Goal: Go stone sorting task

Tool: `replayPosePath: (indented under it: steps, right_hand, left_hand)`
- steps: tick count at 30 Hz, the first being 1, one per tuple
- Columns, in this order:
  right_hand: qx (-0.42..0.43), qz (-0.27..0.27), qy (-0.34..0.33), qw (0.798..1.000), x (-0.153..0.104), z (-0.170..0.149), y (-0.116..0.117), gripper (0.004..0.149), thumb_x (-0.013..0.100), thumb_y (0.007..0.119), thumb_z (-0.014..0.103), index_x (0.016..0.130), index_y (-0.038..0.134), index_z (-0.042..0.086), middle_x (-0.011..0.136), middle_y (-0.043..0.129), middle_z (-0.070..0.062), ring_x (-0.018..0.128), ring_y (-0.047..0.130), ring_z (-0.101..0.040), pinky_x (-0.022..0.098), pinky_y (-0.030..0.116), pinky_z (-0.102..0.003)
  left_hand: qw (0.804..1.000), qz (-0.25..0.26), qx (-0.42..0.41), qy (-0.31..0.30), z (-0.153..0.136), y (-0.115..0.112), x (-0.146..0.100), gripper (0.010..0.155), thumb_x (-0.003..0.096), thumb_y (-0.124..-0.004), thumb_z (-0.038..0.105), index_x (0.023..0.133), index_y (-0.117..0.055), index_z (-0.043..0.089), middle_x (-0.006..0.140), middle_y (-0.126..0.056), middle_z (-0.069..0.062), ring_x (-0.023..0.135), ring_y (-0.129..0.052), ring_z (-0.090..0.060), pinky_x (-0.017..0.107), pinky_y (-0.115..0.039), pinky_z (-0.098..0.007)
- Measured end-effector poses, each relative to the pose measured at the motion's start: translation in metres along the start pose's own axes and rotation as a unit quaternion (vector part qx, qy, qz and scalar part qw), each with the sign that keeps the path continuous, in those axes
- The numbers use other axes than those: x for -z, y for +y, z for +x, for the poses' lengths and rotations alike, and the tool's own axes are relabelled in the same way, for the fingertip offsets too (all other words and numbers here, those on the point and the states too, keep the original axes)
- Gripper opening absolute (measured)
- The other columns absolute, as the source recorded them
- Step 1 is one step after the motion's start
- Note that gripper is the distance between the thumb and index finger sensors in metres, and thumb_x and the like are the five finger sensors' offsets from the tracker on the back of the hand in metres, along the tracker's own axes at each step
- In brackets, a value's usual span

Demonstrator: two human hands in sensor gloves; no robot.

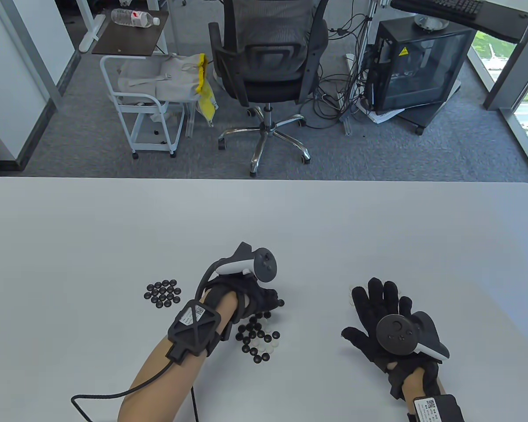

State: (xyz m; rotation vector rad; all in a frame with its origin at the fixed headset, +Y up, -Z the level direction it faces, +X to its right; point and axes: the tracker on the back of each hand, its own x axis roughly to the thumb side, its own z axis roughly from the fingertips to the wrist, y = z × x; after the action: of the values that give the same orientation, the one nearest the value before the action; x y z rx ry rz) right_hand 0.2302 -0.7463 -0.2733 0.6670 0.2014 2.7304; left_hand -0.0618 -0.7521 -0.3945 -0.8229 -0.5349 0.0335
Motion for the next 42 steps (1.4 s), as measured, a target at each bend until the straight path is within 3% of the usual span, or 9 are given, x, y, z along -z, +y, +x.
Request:
replayPosePath:
  steps: [8,11,16,24,31,42]
  right_hand:
    - [0.007,-0.002,-0.005,1.0,-0.001,0.0,0.0,0.086,0.059,0.051,0.053,0.115,0.015,-0.002,0.108,-0.002,-0.044,0.091,-0.004,-0.068,0.056,0.01,-0.089]
    - [0.007,-0.004,-0.005,1.0,-0.001,0.0,0.0,0.086,0.059,0.051,0.053,0.115,0.015,-0.002,0.108,-0.002,-0.044,0.091,-0.004,-0.068,0.056,0.01,-0.089]
    - [0.009,-0.008,-0.006,1.0,-0.002,0.0,-0.002,0.086,0.059,0.051,0.053,0.115,0.015,-0.002,0.108,-0.002,-0.044,0.091,-0.004,-0.068,0.056,0.01,-0.089]
    - [0.008,0.004,-0.002,1.0,-0.001,-0.001,0.0,0.086,0.059,0.051,0.053,0.115,0.015,-0.002,0.108,-0.003,-0.045,0.091,-0.004,-0.068,0.056,0.01,-0.089]
    - [0.01,0.008,0.002,1.0,-0.001,-0.002,0.0,0.086,0.059,0.051,0.053,0.115,0.015,-0.002,0.107,-0.003,-0.044,0.091,-0.004,-0.068,0.056,0.01,-0.089]
    - [0.019,0.01,0.001,1.0,-0.001,-0.003,0.0,0.086,0.059,0.051,0.053,0.115,0.015,-0.002,0.107,-0.003,-0.045,0.091,-0.006,-0.068,0.056,0.01,-0.089]
  left_hand:
    - [1.0,-0.011,0.006,0.003,0.009,-0.013,0.032,0.068,0.0477,-0.048,0.056,0.113,-0.041,0.041,0.108,0.017,-0.02,0.091,0.02,-0.05,0.051,0.002,-0.08]
    - [0.998,0.008,-0.007,0.057,-0.01,-0.002,0.033,0.069,0.0473,-0.047,0.057,0.114,-0.042,0.04,0.108,0.018,-0.019,0.09,0.021,-0.05,0.051,0.003,-0.08]
    - [0.984,0.011,-0.095,0.148,-0.07,0.007,0.014,0.069,0.0472,-0.047,0.057,0.113,-0.049,0.036,0.109,0.017,-0.019,0.091,0.021,-0.051,0.051,0.004,-0.08]
    - [0.96,0.012,-0.155,0.235,-0.145,-0.005,-0.032,0.07,0.0471,-0.048,0.057,0.113,-0.054,0.034,0.11,0.015,-0.018,0.091,0.02,-0.051,0.05,0.004,-0.08]
    - [0.95,0.011,-0.171,0.261,-0.17,-0.014,-0.051,0.07,0.047,-0.048,0.057,0.113,-0.056,0.033,0.111,0.014,-0.018,0.091,0.02,-0.051,0.05,0.004,-0.08]
    - [0.947,0.004,-0.17,0.271,-0.174,-0.017,-0.058,0.072,0.0468,-0.048,0.057,0.113,-0.057,0.032,0.112,0.012,-0.019,0.091,0.019,-0.051,0.05,0.003,-0.08]
